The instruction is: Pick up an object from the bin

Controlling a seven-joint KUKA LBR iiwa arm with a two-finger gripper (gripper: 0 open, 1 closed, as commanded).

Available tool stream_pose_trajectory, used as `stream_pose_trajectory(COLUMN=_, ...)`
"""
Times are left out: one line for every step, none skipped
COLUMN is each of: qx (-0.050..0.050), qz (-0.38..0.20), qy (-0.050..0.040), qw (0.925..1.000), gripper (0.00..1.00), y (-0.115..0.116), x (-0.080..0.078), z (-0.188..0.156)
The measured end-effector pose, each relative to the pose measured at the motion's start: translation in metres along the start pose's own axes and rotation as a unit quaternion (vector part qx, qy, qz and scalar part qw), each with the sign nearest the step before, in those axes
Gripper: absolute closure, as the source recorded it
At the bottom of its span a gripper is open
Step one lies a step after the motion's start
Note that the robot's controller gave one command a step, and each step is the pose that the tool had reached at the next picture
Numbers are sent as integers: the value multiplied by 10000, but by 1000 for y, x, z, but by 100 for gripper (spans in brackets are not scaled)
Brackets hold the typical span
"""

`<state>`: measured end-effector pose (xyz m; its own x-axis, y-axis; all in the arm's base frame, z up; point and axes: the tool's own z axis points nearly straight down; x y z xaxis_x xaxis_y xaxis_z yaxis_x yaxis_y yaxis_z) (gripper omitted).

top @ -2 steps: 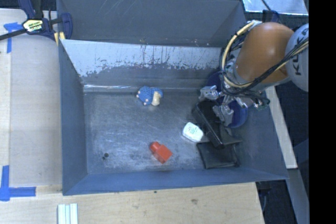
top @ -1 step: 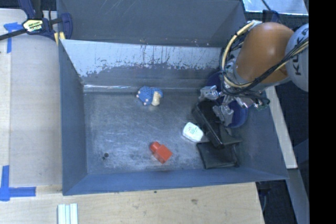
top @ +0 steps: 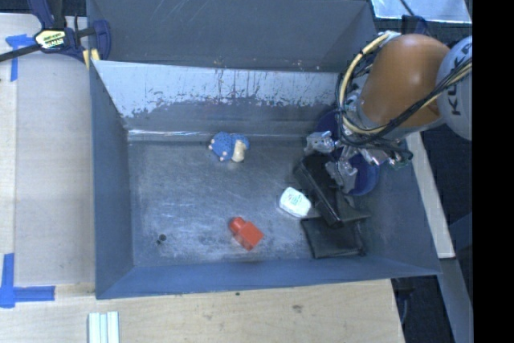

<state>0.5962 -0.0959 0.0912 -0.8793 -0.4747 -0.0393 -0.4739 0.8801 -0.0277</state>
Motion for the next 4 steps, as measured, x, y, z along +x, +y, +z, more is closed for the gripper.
stream_pose_trajectory(qx=0, qz=0, qy=0, qw=10000, gripper=100, y=0, x=0, z=0)
stream_pose_trajectory(qx=0, qz=-1, qy=0, qw=10000, gripper=100, y=0, x=0, z=0)
stream_pose_trajectory(qx=0, qz=1, qy=0, qw=10000, gripper=100, y=0, x=0, z=0)
stream_pose_trajectory(qx=0, qz=0, qy=0, qw=10000, gripper=100, y=0, x=0, z=0)
